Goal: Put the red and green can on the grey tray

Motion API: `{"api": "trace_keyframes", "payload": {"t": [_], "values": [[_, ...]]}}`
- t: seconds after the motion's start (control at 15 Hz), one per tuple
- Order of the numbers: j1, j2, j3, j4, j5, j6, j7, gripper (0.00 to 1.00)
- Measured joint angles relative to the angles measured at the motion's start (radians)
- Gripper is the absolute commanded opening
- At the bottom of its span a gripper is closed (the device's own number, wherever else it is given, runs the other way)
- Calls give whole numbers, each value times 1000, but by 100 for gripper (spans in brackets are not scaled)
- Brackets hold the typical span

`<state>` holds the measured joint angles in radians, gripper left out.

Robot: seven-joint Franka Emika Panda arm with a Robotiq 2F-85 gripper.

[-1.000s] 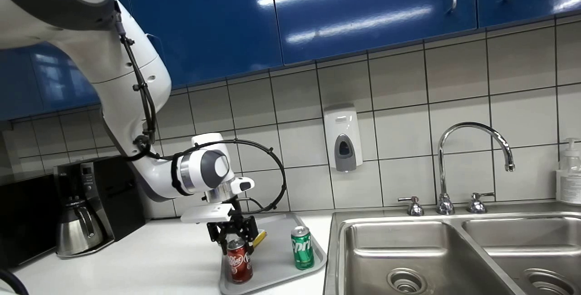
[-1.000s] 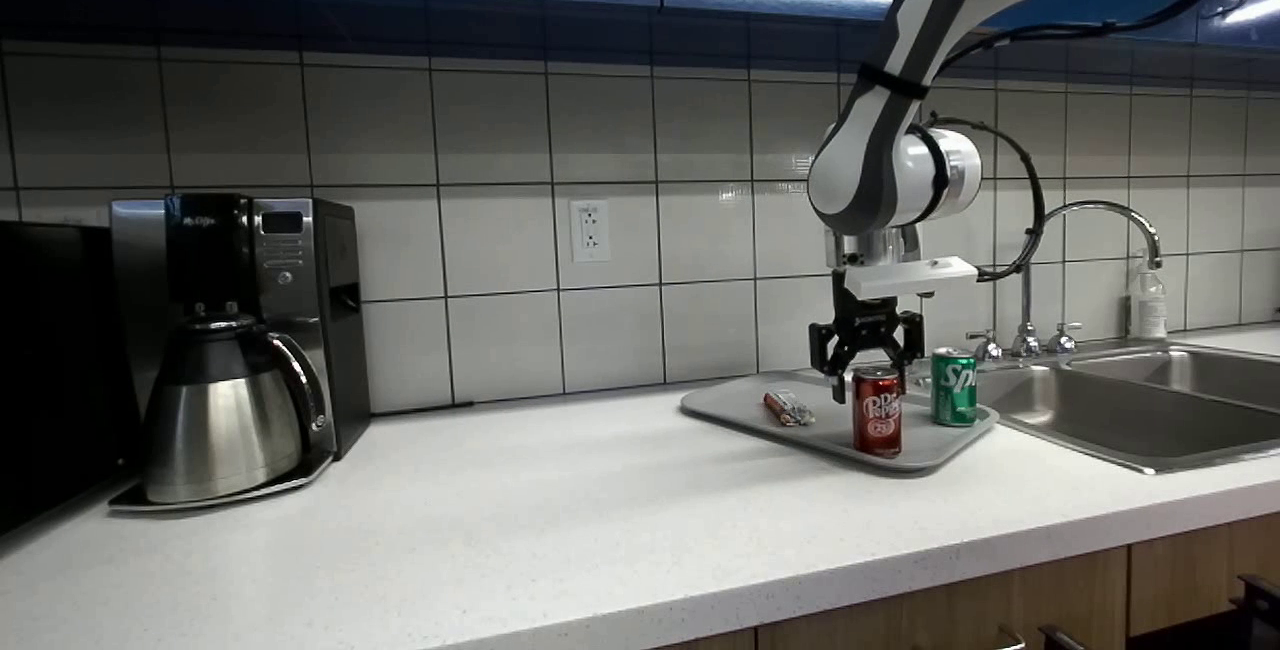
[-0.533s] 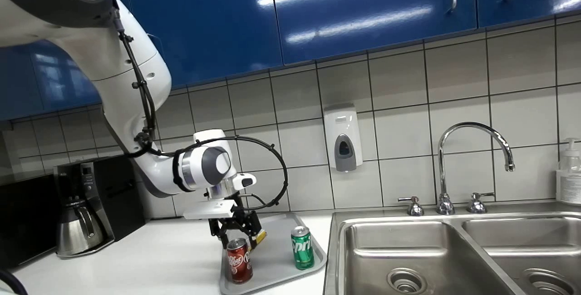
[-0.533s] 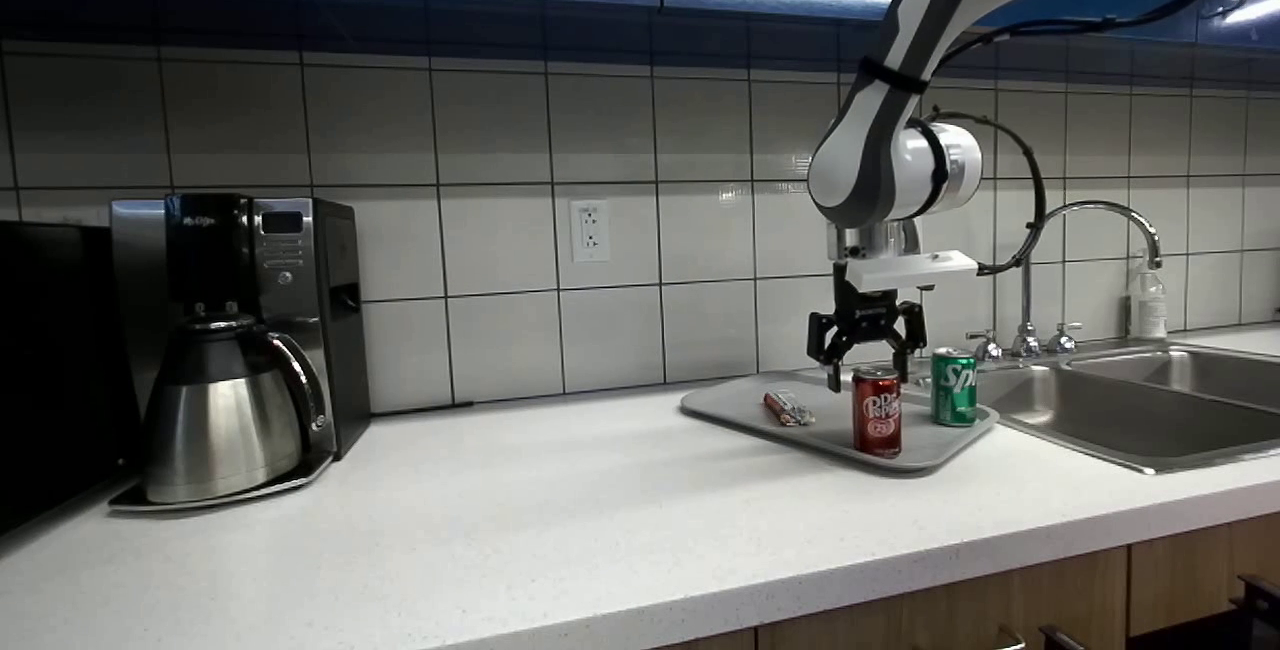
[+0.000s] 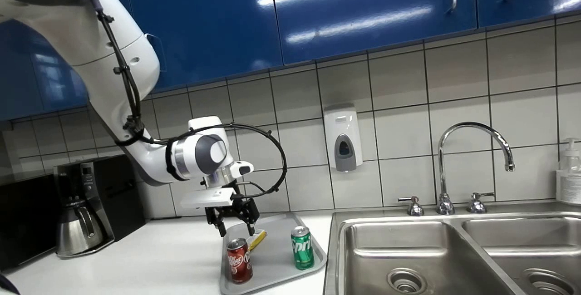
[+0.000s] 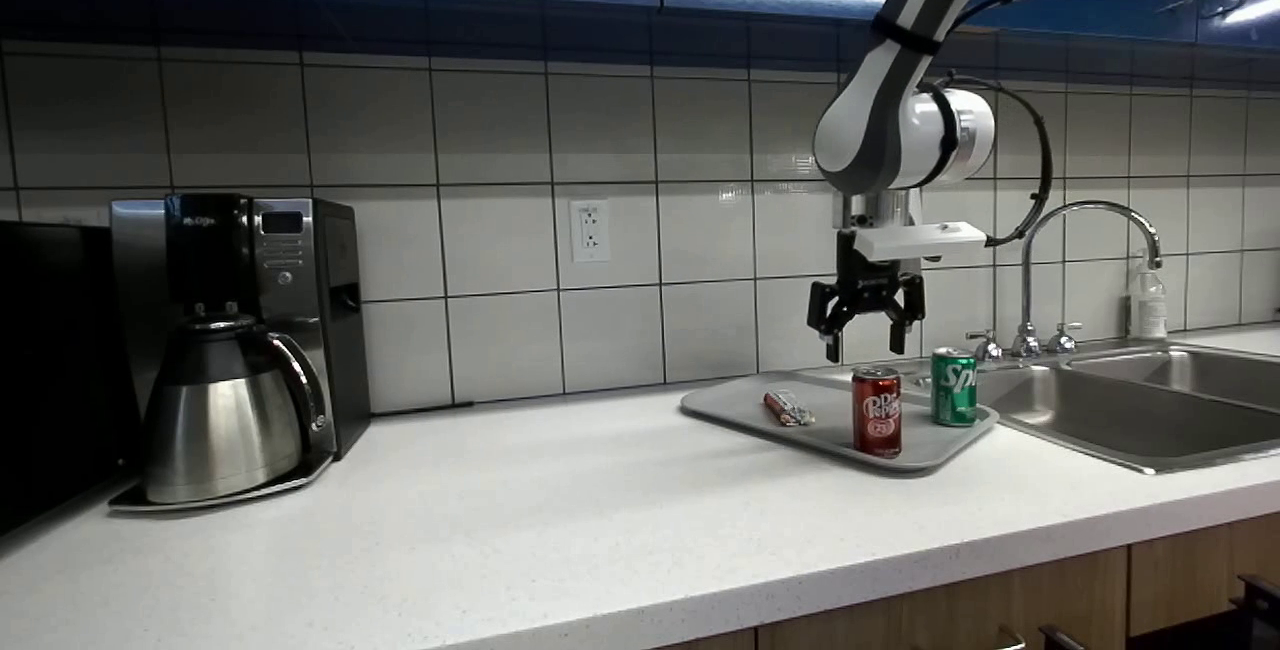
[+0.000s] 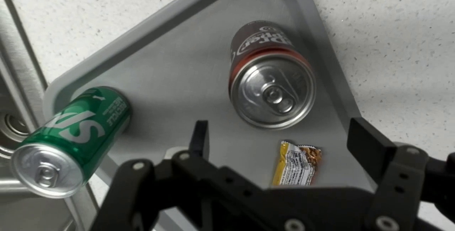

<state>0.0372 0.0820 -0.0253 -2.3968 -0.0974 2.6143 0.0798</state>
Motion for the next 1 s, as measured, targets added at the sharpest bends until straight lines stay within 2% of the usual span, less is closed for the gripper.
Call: {"api": "trace_keyframes", "payload": {"t": [0.67, 1.0], "values": [[1, -292, 10, -238, 0, -10, -22, 100], [6, -481, 28, -356, 0, -89, -22, 100]]}}
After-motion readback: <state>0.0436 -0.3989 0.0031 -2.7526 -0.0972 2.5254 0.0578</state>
